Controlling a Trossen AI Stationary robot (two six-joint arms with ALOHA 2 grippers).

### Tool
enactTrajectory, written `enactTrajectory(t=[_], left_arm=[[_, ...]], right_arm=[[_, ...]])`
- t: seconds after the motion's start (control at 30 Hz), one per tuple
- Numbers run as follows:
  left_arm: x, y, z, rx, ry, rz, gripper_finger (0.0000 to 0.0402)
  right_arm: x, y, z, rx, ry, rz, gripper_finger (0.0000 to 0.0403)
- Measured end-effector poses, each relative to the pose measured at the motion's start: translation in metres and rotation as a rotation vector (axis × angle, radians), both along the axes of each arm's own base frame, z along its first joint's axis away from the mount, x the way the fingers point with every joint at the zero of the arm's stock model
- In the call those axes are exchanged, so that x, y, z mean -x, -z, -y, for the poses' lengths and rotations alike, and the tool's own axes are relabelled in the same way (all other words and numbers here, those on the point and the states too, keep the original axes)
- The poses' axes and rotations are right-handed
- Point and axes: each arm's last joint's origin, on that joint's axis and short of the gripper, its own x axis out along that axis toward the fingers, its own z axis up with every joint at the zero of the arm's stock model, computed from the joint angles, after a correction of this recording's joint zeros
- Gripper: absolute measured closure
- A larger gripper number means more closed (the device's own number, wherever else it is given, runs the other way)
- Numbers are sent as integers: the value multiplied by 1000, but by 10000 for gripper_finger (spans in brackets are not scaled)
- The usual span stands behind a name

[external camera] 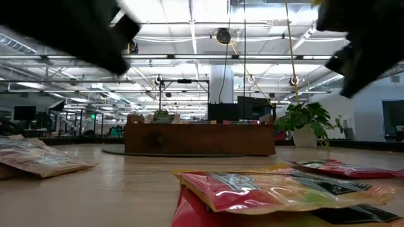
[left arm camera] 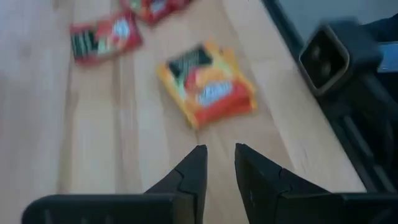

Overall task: Pick & Place Tea
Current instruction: Put the red tea bag into the right section of the wooden organizer

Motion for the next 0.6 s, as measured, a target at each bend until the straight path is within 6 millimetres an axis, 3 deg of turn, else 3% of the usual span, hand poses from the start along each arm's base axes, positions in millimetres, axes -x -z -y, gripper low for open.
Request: enactTrajectory(t=[0.17,0.37,0.5,0.6], left_arm=[[-38,-21,-5,-80,68,7,314],[-86,-39,-19,-54,173,39,314],[-112,-40,-13,-66,223,78,314],[-128,-23,0,-123,245,104,314]], right_arm=[[11,3,-9,-109,-26,-60,402],[20,1,-24,-117,-81,-48,401],[29,1,-36,-183,-18,-53,402],[38,2,-48,-230,6,-71,402]])
